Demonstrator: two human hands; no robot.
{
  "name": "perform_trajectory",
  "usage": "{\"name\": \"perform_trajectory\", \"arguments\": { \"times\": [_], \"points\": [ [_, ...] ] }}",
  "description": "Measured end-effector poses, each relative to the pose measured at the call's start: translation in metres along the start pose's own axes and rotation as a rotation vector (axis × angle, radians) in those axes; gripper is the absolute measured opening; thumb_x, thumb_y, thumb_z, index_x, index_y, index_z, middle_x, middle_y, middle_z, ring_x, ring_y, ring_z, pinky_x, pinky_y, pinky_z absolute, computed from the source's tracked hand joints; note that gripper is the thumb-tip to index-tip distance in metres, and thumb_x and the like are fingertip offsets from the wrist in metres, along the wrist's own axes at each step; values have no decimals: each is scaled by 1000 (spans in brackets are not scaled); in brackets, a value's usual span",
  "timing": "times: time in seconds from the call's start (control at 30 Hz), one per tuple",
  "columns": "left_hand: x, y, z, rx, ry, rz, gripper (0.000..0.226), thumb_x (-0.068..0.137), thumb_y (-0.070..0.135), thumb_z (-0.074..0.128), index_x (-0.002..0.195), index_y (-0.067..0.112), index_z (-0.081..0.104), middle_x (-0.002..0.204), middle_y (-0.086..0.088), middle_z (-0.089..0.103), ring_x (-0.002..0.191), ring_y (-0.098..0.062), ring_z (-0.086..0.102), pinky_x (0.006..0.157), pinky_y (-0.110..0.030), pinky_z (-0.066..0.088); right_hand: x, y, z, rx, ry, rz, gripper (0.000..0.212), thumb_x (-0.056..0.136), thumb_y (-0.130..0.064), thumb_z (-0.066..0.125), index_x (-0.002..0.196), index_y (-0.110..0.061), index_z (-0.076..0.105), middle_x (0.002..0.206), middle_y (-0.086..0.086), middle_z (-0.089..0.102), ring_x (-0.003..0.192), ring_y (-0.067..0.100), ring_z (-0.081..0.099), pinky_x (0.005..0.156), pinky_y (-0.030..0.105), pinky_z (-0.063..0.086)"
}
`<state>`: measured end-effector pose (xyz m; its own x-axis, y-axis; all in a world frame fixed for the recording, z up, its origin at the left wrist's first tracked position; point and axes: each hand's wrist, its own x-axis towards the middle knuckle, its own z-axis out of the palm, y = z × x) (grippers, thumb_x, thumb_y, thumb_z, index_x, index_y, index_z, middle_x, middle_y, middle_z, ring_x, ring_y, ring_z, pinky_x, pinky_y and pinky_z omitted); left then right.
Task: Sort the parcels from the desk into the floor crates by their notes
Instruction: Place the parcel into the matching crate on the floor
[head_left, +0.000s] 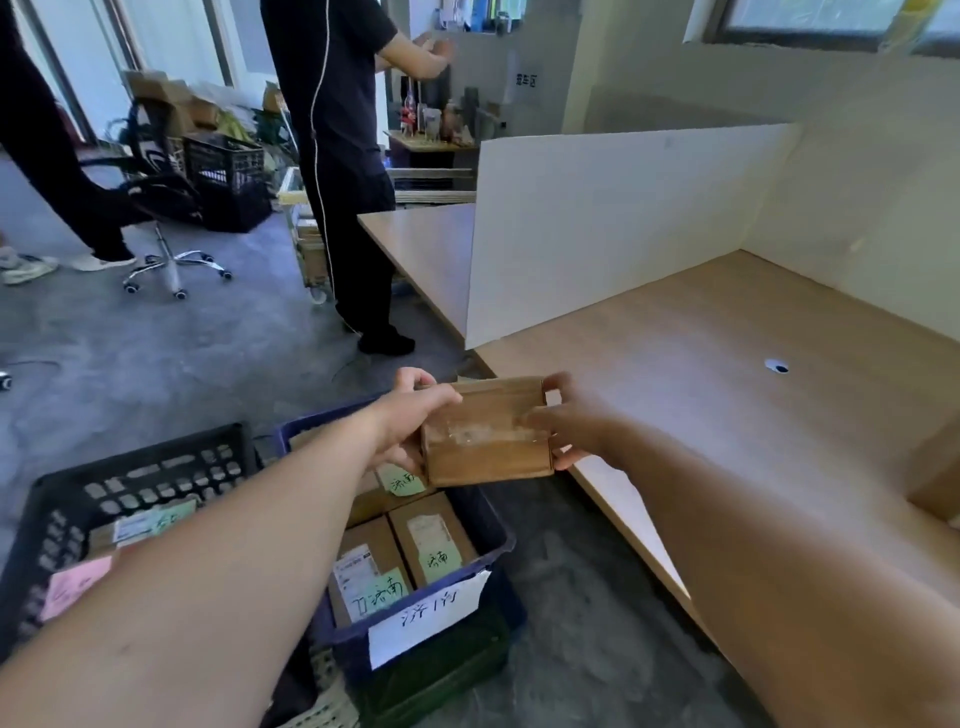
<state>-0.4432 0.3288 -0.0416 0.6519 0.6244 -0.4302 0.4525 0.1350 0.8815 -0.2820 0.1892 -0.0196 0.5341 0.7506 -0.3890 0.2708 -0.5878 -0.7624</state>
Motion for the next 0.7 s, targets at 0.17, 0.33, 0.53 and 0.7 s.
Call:
{"name": "perform_trajectory", "arguments": {
  "times": [0.17,0.33,0.53,0.7],
  "points": [
    [4,-31,-39,-35,122,-38,44,89,58,54,118,28,39,120,-7,51,109,-30,56,79,-53,57,24,-23,43,-86,-96,-25,58,97,-62,30,139,-23,35,112,12,60,93,25,66,78,40,58],
    [12,-53,-52,-57,253,-57,23,95,23,56,112,16,42,110,-8,51,97,-24,53,76,-47,58,58,-26,67,-114,-96,-71,53,100,-38,45,147,-20,30,127,5,54,106,22,59,89,41,55],
    [22,-65,-61,-37,322,-55,65,88,6,64,137,31,30,132,-5,48,107,-26,56,73,-34,53,90,-33,84,-78,-203,-236,75,99,-22,54,153,-40,6,145,-2,46,130,25,49,104,49,44],
    [34,-63,-73,0,354,-59,101,84,-3,65,153,39,5,137,-1,50,106,-21,60,82,-33,53,125,-41,91,-194,-275,-290,71,98,-7,51,152,-37,17,142,0,49,121,18,52,81,25,52]
  ]
}}
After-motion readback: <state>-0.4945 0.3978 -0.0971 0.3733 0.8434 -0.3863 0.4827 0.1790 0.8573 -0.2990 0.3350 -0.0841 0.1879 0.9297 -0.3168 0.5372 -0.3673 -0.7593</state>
